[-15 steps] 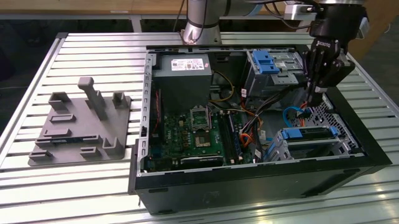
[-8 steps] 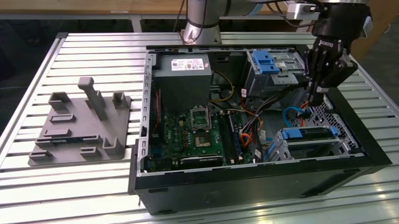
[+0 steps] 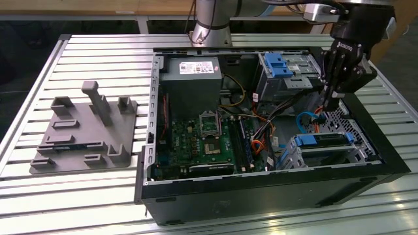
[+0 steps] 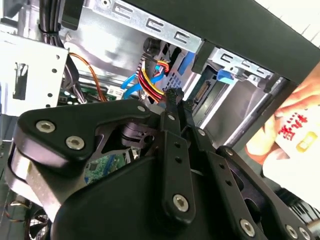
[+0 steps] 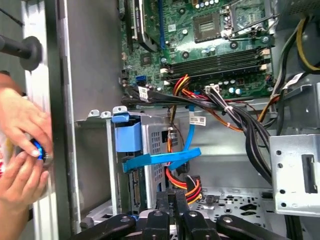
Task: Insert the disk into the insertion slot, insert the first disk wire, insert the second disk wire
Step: 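Insert the first disk wire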
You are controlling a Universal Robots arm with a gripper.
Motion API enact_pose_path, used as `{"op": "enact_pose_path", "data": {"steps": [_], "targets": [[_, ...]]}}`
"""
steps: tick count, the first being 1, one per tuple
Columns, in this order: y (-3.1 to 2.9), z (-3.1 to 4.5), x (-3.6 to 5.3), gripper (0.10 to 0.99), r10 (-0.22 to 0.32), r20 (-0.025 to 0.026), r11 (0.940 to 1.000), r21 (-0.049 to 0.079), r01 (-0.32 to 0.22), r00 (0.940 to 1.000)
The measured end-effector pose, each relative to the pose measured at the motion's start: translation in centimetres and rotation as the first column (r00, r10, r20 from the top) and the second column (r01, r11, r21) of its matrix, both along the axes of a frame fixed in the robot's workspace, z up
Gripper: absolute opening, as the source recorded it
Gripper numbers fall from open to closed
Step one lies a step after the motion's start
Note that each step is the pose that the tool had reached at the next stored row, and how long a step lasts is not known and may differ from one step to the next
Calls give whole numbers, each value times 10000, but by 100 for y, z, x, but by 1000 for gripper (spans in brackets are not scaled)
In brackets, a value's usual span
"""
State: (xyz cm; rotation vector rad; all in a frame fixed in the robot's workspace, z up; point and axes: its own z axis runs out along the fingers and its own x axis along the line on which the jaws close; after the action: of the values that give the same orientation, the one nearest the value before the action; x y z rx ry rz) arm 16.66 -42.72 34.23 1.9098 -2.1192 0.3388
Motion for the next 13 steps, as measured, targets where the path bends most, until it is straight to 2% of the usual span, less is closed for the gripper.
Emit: {"op": "enact_pose_path", "data": {"steps": [5,13], "targets": [[-72,3,0,173,1,0,9989,462,-1,10000],[-206,41,0,173,1,-10,9953,968,0,10000]]}}
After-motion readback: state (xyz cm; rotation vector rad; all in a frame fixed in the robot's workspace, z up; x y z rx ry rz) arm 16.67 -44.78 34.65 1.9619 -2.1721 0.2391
